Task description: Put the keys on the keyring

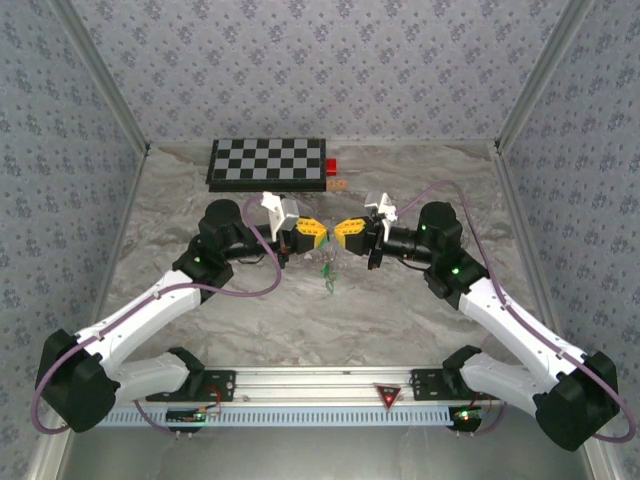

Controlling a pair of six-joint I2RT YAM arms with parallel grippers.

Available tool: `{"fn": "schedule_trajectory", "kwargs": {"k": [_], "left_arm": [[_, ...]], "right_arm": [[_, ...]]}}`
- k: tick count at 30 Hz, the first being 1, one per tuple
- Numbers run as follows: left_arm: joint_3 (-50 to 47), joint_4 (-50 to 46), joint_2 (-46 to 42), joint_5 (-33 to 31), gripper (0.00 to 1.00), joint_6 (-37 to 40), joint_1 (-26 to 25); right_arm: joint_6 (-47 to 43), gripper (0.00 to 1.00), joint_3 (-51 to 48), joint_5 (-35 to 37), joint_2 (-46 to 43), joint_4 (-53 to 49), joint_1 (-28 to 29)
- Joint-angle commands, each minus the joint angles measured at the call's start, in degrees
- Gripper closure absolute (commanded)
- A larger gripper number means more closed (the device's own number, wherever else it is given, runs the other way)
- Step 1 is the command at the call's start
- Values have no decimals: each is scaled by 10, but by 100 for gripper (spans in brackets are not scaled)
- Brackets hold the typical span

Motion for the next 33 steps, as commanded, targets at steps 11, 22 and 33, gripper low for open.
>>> {"fn": "schedule_trajectory", "kwargs": {"k": [11, 22, 33], "left_arm": [[22, 7, -6, 36, 100, 8, -5], [32, -25, 6, 38, 100, 39, -11], [32, -68, 21, -8, 93, 85, -22]], "right_arm": [[23, 100, 12, 35, 0, 12, -11], [40, 100, 28, 29, 13, -1, -15], [57, 100, 28, 25, 10, 15, -21]]}}
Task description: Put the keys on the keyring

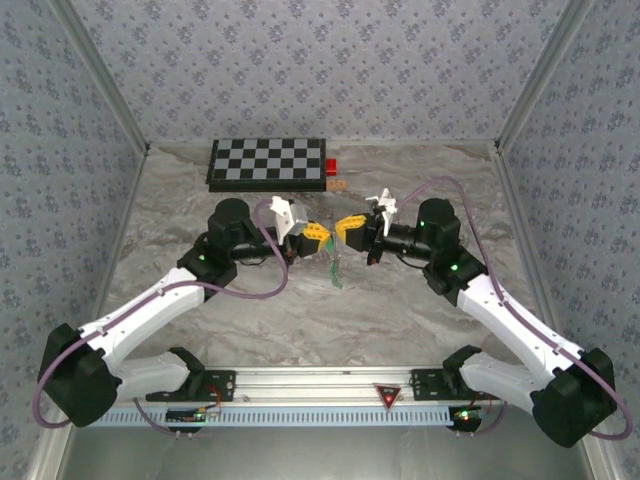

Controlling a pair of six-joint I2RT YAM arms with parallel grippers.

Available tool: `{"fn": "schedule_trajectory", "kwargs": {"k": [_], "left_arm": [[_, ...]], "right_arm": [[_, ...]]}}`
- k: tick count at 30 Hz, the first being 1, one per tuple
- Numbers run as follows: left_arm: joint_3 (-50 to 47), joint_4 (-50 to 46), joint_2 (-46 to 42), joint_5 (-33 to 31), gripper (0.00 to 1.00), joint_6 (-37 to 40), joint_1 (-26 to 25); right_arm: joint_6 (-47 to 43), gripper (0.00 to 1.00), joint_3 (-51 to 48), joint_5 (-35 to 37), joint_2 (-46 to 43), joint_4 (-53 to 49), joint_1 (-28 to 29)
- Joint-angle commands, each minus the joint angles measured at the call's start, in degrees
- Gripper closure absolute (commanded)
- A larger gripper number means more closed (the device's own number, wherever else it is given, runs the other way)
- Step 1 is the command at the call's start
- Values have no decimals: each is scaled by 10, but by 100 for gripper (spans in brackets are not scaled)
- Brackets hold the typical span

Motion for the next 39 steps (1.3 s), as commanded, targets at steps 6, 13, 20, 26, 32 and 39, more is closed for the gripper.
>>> {"fn": "schedule_trajectory", "kwargs": {"k": [6, 13, 20, 26, 32, 39], "left_arm": [[18, -24, 4, -9, 94, 27, -7], [15, -23, -7, -34, 64, 8, -1], [19, 22, -22, -43, 53, -105, 26], [43, 29, -11, -47, 55, -181, 37], [51, 70, 14, -15, 59, -221, 37], [54, 105, 44, 8, 59, -246, 32]], "right_arm": [[18, 100, 15, 15, -9, 35, -13], [20, 100, 8, 19, -13, 43, -18], [11, 100, -14, 17, -17, 77, -19], [5, 100, -33, 12, -15, 127, -18], [13, 100, -42, 10, -5, 172, -16], [21, 100, -41, 3, 0, 189, -14]]}}
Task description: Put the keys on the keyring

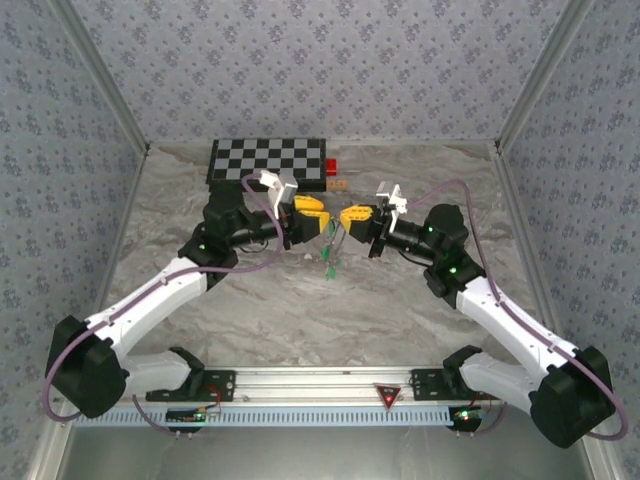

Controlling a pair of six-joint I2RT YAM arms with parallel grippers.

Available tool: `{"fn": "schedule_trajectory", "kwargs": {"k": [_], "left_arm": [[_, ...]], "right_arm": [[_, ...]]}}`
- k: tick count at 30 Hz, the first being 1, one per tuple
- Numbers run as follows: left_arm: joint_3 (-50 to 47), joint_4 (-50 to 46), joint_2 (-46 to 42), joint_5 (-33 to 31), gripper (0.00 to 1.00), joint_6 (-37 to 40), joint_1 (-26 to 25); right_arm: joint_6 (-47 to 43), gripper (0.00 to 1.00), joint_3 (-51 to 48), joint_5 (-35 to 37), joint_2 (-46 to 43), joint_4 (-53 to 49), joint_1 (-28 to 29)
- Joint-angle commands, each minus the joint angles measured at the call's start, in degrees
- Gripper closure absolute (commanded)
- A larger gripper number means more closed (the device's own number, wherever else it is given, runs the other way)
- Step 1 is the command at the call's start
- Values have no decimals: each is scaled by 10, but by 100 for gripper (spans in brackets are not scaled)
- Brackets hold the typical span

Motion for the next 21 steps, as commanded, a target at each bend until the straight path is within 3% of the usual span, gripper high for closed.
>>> {"fn": "schedule_trajectory", "kwargs": {"k": [1, 14, 21], "left_arm": [[21, 42, 7, 26, 59, -24, -2], [30, 47, 25, 48, 61, -25, -13], [30, 49, 29, 48, 71, -23, -14]], "right_arm": [[8, 100, -1, -12, -1, 41, 3], [8, 100, 2, -11, 2, 41, 7], [9, 100, 3, -12, 2, 40, 9]]}}
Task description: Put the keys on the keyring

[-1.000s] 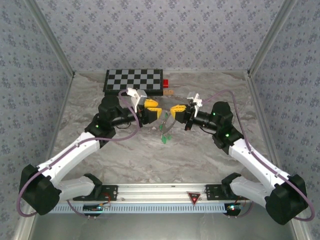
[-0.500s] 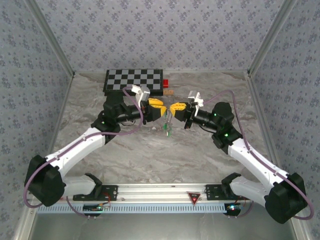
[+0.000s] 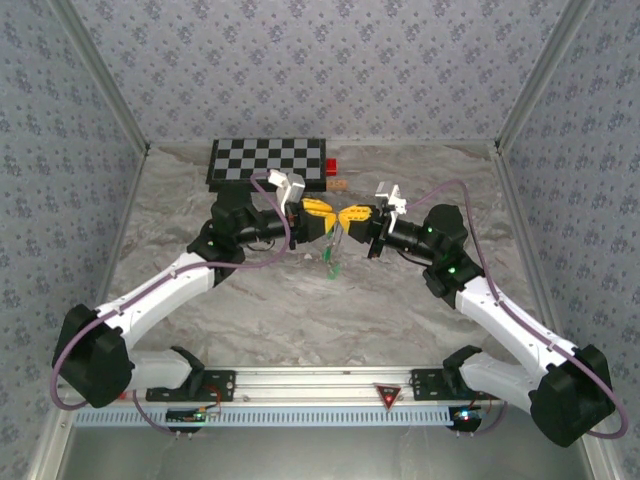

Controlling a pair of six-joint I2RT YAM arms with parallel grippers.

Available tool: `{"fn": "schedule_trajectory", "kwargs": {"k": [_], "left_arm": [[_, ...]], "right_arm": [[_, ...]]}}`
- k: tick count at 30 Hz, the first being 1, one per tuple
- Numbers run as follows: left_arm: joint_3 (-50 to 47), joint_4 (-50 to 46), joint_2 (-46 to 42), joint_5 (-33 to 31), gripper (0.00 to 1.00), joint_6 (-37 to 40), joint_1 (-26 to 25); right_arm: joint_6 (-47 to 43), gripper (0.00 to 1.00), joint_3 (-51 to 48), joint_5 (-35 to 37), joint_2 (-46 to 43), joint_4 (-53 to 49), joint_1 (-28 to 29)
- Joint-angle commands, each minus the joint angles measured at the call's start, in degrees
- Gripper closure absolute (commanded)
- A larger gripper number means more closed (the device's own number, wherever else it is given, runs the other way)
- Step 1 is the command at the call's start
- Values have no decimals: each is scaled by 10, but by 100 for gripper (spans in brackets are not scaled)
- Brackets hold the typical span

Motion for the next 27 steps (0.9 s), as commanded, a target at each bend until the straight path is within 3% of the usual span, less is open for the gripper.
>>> {"fn": "schedule_trajectory", "kwargs": {"k": [1, 8, 12, 14, 20, 22, 24, 27], "left_arm": [[22, 20, 0, 15, 72, 2, -4], [23, 18, 4, 37, 74, 13, -11], [23, 11, 3, 37, 84, 18, -11], [22, 11, 3, 38, 95, 19, -11], [25, -14, -5, 25, 100, 39, -11], [27, -31, -10, 18, 100, 51, -11], [29, -49, -13, 10, 100, 64, -9], [34, -80, -19, 0, 100, 80, -3]], "right_arm": [[9, 100, 3, -8, 0, 29, 4], [10, 100, 4, -9, 2, 33, 5], [11, 100, 4, -9, 2, 33, 5], [12, 100, 3, -9, 2, 33, 5], [9, 100, 1, -3, 1, 23, 4], [7, 92, 0, 5, -2, 15, 4], [5, 73, -2, 17, -6, 4, 4], [-3, 69, -6, 32, -11, -9, 3]]}}
